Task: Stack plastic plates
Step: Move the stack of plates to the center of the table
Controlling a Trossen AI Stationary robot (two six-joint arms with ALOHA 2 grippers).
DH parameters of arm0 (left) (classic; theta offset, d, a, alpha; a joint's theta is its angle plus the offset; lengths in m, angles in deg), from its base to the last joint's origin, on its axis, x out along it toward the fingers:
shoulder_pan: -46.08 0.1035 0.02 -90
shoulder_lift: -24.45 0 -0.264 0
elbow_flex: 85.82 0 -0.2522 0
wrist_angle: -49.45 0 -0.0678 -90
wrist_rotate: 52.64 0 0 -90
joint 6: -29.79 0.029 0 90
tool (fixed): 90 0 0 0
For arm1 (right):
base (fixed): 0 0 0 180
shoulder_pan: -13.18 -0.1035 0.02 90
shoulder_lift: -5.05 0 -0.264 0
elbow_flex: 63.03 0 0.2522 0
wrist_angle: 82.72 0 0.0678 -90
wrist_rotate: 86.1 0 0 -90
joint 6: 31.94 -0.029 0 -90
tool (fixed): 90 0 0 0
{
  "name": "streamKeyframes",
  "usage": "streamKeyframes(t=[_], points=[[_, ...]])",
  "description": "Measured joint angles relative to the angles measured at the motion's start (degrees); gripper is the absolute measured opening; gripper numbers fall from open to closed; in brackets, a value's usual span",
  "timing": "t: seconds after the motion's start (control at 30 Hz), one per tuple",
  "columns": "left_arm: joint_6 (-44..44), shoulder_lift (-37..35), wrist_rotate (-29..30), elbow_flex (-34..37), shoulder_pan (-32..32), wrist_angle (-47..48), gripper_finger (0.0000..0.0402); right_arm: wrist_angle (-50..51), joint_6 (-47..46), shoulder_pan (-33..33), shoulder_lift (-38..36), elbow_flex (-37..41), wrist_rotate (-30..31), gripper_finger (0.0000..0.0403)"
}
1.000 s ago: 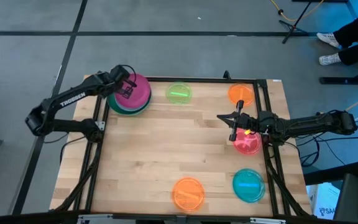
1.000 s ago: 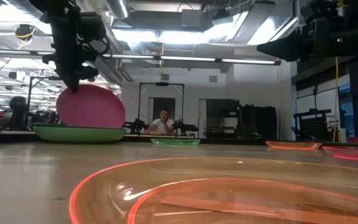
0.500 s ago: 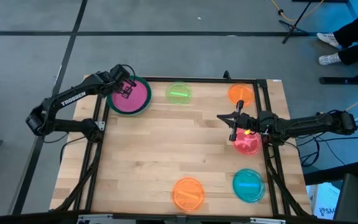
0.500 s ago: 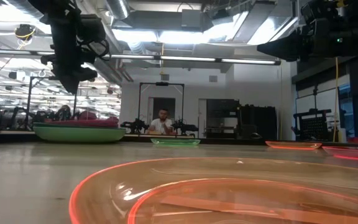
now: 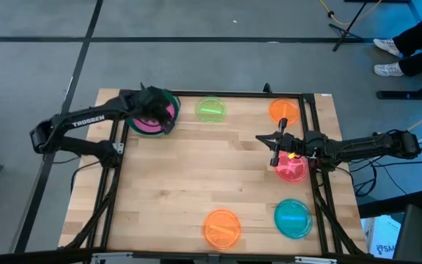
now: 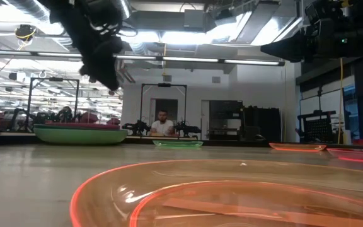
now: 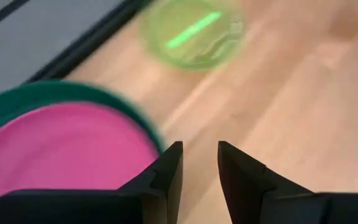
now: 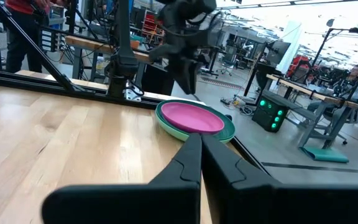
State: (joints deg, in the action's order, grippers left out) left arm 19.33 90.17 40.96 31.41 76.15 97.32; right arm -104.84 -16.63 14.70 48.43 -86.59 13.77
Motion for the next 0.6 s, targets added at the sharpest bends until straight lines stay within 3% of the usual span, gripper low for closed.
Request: streamKeyframes(t=[0.27,0.43,0.6], points=[[-4.1,4.2,0.5,4.8,-8.9,-8.4,0.0094,0.0,0.0,0.0,0.0,0.0,0.0,0.0005],[-4.8,8.1,6.2,5.9,-11.0,-8.4,0.0094,0.0,0.0,0.0,0.0,0.0,0.0,0.0005],[-5.7,12.0,6.3,5.9,-11.1,-9.6,0.0094,0.0,0.0,0.0,0.0,0.0,0.0,0.0005]])
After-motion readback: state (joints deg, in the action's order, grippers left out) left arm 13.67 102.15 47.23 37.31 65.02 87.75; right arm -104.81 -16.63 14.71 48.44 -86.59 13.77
